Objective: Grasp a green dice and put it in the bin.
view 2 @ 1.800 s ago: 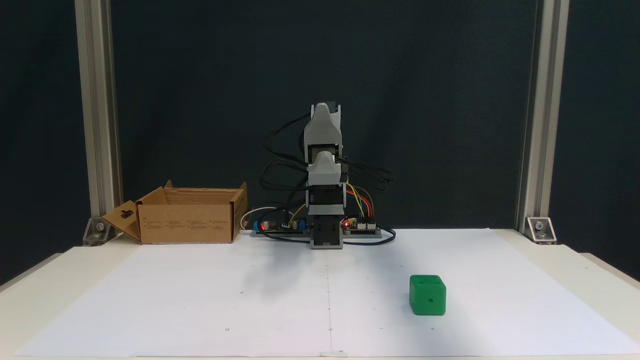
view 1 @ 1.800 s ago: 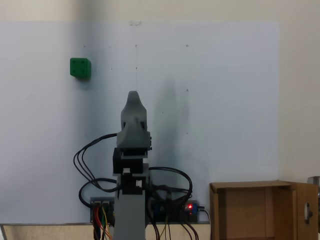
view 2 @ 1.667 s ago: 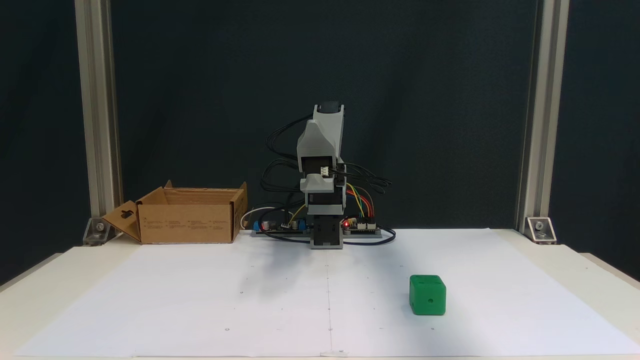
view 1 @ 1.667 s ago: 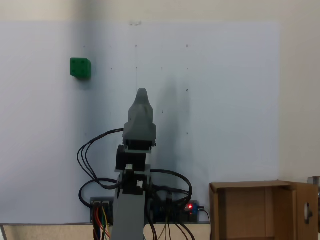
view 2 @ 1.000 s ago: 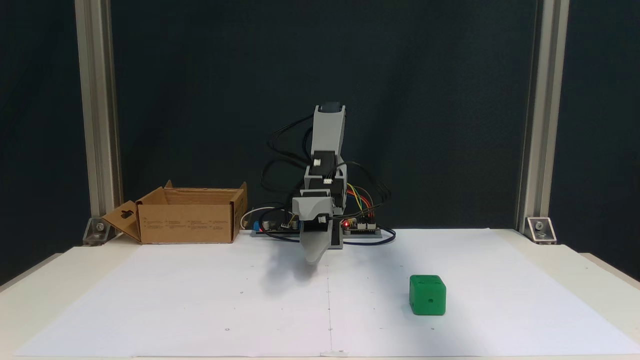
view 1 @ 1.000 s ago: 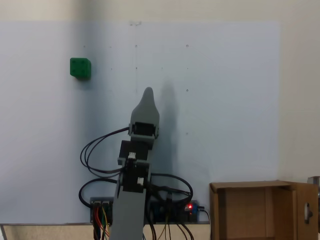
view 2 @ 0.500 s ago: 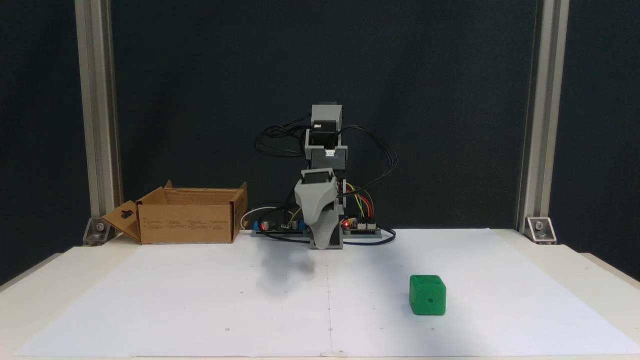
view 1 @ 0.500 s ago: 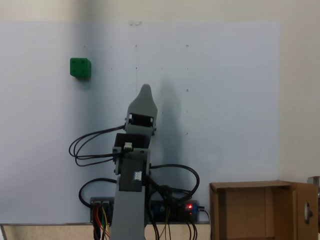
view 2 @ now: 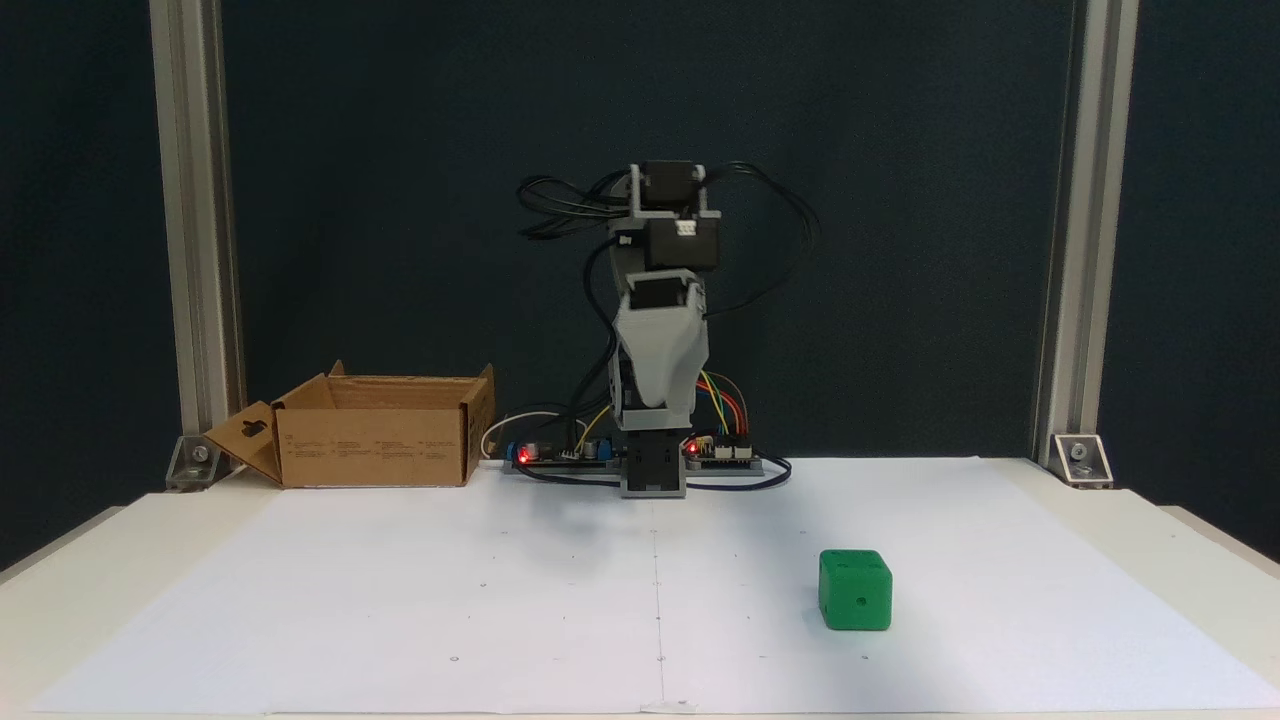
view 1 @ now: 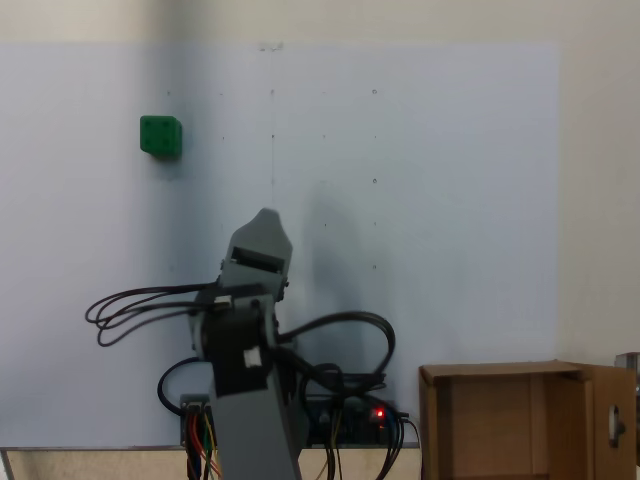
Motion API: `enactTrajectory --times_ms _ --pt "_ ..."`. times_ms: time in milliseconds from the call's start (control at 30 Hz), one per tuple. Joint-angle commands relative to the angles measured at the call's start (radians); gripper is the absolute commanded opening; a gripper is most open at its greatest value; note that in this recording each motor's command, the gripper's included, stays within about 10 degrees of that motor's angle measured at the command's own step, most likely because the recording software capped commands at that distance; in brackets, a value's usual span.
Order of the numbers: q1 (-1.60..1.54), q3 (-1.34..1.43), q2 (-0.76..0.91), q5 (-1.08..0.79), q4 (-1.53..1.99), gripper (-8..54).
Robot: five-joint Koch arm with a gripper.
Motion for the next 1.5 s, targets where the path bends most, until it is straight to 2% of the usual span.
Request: enactTrajectory --times_ms 0,400,700,1033,1467 --pt "-0.038 -0.092 -0.025 0.084 0.122 42.5" --pt "-0.255 -0.545 -0.422 0.109 0.107 42.6" --pt "-0.282 -0.581 -0.597 0.121 -0.017 42.4" --pt "-0.282 -0.653 -0.675 0.268 -0.055 42.4" --pt "-0.360 -0.657 -0.713 0.285 -0.153 42.4"
